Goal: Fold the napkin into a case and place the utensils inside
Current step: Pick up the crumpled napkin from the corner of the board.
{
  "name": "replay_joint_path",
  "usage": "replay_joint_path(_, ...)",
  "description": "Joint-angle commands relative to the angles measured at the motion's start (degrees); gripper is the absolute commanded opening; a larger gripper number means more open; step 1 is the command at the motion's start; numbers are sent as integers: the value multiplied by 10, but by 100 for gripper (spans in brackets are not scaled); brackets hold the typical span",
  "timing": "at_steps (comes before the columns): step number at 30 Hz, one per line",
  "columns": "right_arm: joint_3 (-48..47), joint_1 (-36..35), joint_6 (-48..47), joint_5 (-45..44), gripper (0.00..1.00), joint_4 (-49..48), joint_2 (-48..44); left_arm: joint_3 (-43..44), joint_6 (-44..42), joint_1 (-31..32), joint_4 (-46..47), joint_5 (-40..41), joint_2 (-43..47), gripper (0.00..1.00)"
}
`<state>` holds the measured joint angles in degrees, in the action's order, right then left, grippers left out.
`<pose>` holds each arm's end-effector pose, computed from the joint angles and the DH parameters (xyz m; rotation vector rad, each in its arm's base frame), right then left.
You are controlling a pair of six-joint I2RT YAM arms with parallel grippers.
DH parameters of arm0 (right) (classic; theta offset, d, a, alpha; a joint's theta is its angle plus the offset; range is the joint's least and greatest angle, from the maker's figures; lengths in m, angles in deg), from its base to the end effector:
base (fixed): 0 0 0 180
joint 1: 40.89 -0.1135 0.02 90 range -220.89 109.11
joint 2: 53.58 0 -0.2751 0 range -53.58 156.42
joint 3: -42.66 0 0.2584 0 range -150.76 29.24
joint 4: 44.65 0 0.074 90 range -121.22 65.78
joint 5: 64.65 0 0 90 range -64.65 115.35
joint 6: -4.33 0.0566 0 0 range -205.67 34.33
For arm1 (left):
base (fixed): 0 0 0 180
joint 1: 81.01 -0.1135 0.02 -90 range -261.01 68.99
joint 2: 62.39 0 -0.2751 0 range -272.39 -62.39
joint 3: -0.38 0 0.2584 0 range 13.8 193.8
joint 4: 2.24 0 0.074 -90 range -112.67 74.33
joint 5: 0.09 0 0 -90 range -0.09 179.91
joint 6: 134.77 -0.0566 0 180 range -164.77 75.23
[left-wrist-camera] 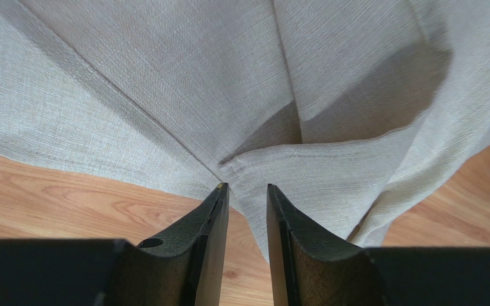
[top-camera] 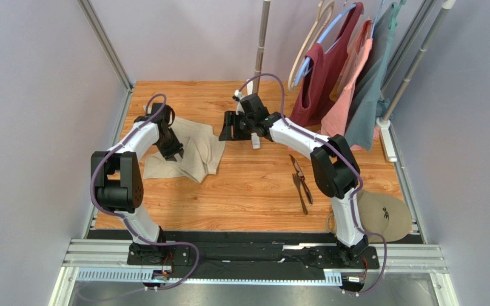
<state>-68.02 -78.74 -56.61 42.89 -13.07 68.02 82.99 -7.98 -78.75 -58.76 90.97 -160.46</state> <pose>0.3940 0.3278 0.2124 -0.3545 2.4364 0.9120 0.3478 -0.0127 0.1928 -0.8458 2.7073 -0.1256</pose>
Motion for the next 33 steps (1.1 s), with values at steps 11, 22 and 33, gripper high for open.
replay_joint_path(11, 44, 10, -5, 16, 59, -46, -30, -34, 2, -1, 35, 7, -6, 38)
replay_joint_path(22, 49, 10, -1, 19, 59, -57, -22, -50, 21, -1, 68, -6, -34, 41)
replay_joint_path(33, 13, 9, -5, 7, 59, -58, 18, -66, 24, 0, 89, -11, -5, 11)
